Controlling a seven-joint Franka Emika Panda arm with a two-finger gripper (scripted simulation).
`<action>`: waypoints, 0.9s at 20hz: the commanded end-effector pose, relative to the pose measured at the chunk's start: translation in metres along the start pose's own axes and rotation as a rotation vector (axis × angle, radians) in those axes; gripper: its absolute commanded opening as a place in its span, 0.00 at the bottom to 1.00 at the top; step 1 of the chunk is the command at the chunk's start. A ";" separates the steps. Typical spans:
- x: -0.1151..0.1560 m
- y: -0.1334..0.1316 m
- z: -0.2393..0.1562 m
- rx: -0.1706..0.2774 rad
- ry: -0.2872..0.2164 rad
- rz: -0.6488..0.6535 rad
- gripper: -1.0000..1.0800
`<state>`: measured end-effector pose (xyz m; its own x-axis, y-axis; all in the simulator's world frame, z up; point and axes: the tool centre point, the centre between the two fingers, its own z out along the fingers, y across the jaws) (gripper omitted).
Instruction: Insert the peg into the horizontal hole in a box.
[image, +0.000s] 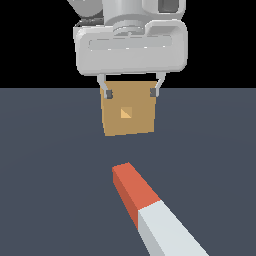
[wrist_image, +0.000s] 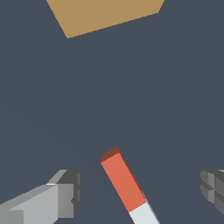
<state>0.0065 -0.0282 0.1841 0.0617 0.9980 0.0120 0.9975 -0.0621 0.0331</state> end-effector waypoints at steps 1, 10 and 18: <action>0.000 0.000 0.000 0.000 0.000 0.000 0.96; -0.012 0.000 0.008 0.002 0.000 -0.034 0.96; -0.045 0.003 0.027 0.008 0.000 -0.121 0.96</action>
<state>0.0073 -0.0649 0.1612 -0.0401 0.9992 0.0087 0.9988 0.0398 0.0275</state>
